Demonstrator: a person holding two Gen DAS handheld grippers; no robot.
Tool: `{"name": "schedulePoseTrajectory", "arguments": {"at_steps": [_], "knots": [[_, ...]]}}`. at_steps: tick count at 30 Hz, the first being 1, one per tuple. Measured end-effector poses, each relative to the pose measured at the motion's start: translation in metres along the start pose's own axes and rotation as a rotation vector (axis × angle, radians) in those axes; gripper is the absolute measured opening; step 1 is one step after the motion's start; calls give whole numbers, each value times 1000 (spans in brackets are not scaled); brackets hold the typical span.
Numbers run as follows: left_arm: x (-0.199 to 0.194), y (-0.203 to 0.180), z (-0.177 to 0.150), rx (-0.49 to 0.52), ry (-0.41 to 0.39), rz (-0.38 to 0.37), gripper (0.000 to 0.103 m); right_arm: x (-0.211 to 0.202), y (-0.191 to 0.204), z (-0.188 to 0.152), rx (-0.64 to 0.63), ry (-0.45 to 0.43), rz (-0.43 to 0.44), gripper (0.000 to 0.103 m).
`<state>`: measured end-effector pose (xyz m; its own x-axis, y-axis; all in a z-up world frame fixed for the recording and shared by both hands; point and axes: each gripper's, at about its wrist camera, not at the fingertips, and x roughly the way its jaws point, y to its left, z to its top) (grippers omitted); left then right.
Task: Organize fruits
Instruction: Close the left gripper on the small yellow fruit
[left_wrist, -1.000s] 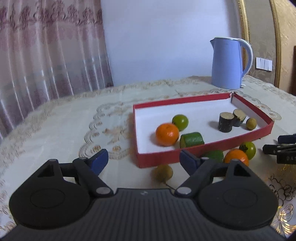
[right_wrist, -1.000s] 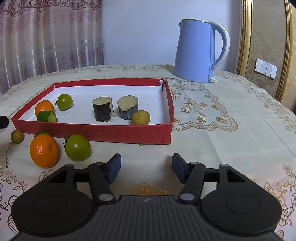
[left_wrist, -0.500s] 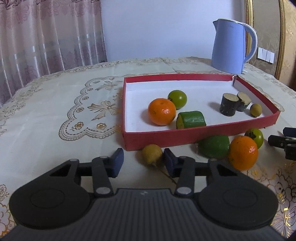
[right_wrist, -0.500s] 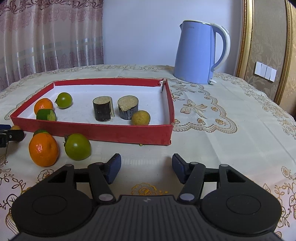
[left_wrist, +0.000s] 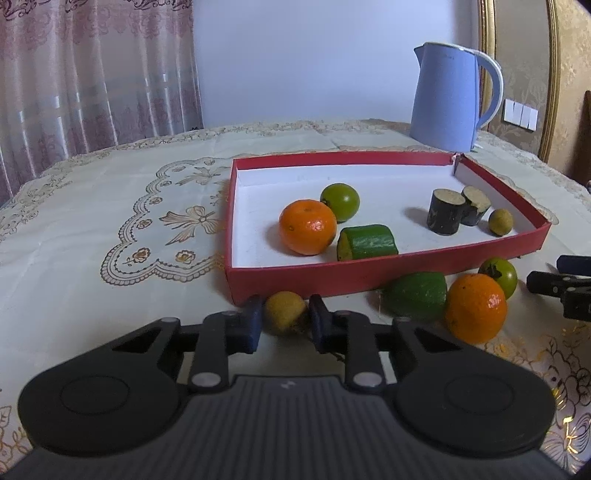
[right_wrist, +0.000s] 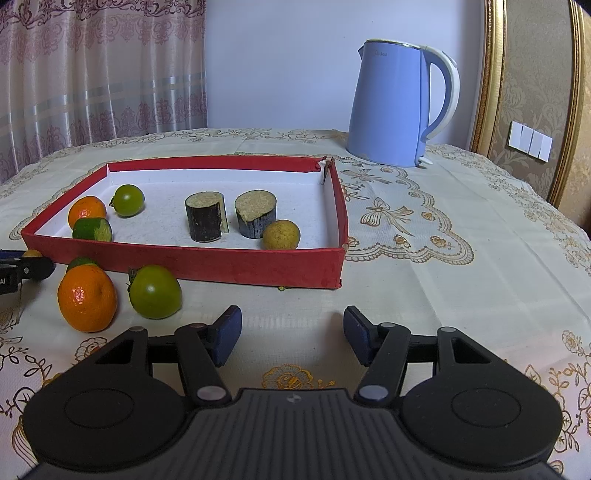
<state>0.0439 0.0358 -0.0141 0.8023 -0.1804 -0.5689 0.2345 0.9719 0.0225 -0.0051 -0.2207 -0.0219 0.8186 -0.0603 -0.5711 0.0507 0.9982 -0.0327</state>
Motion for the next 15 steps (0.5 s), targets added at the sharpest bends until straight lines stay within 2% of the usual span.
{"name": "schedulePoseTrajectory", "arguments": {"at_steps": [8,12,15], "knots": [[0,1,0,-6,1,-3,24,-10,7,-2,-34,-47,-23,60],[0,2,0,-9,1,-6,24,-16,18,-2,-44,-46,71,60],[0,3,0,-17,1,-11,24,-22,28,0,-65,-77,84,60]]}}
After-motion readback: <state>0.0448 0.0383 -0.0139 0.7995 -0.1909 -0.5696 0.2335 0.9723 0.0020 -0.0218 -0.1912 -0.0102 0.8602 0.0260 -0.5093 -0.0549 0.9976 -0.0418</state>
